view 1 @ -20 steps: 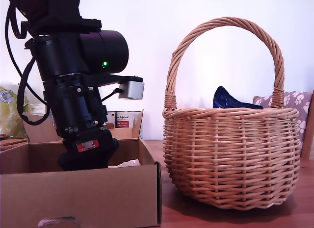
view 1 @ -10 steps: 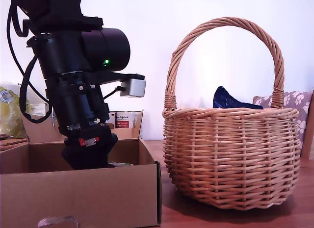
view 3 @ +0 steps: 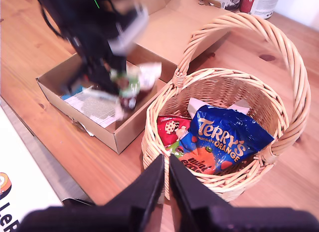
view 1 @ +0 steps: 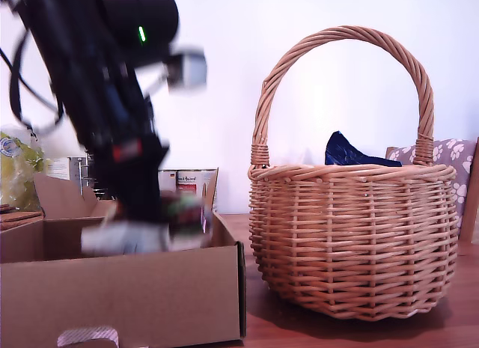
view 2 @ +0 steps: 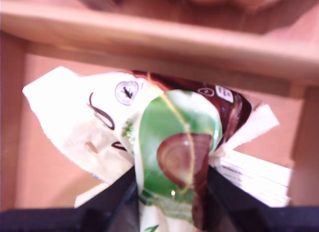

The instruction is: Move the bags of Easter eggs from the cardboard box on the left into the woven basket on the right side.

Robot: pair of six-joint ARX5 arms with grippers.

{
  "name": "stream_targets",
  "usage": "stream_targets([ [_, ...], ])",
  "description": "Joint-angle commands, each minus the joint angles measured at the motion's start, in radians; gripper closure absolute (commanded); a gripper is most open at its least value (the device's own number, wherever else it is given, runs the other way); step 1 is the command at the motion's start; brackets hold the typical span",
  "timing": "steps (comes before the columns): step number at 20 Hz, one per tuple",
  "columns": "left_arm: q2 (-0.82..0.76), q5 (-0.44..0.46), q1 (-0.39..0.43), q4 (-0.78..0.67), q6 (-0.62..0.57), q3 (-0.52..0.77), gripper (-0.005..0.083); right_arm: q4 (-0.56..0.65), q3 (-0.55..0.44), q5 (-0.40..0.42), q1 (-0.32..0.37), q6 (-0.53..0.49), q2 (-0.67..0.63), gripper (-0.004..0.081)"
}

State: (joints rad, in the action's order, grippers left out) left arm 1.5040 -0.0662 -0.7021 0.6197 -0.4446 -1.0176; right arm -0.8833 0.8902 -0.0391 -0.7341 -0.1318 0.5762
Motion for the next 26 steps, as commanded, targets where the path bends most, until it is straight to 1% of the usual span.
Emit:
stream_targets([
  [1,-0.044,-0.005,0.002,-0.006,0.023,0.014,0.0561,0.013,0.010,-0.003,0.003,0.000,0.000,0.0783],
  [4,-0.121,-0.017,0.002,0.006,0.037,0.014,0.0561,0.030,0.010,0.007,0.003,0.000,-0.007,0.0783],
  [7,-0.172,-0.066,-0.002,0.008,0.064,0.014,0.0561,0.048,0.010,0.084,0.003,0.002,-0.040,0.0783],
  [11,-0.190,-0.130,-0.016,0.004,0.082,0.014,0.0561,0.027,0.012,0.186,0.003,0.004,-0.096,0.0783],
  [13,-0.190,-0.180,-0.028,-0.014,0.084,0.014,0.0561,0.010,0.014,0.203,0.003,0.005,-0.114,0.0783],
  [15,-0.190,-0.235,-0.050,-0.074,0.111,0.014,0.0561,-0.008,0.014,0.204,0.003,0.006,-0.117,0.0783],
  [17,-0.190,-0.279,-0.084,-0.147,0.147,0.014,0.0561,-0.011,0.014,0.206,0.003,0.029,-0.117,0.0783],
  [19,-0.188,-0.285,-0.117,-0.211,0.160,0.014,0.0561,-0.005,0.015,0.212,0.003,0.039,-0.117,0.0783],
  [21,-0.183,-0.285,-0.146,-0.276,0.185,0.014,0.0561,-0.002,0.015,0.234,0.003,0.048,-0.117,0.0783],
  [23,-0.167,-0.284,-0.164,-0.348,0.199,0.014,0.0561,0.004,0.015,0.232,0.003,0.050,-0.117,0.0783],
  [26,-0.122,-0.294,-0.177,-0.478,0.250,0.014,0.0560,0.009,0.015,0.232,0.003,0.054,-0.117,0.0783],
])
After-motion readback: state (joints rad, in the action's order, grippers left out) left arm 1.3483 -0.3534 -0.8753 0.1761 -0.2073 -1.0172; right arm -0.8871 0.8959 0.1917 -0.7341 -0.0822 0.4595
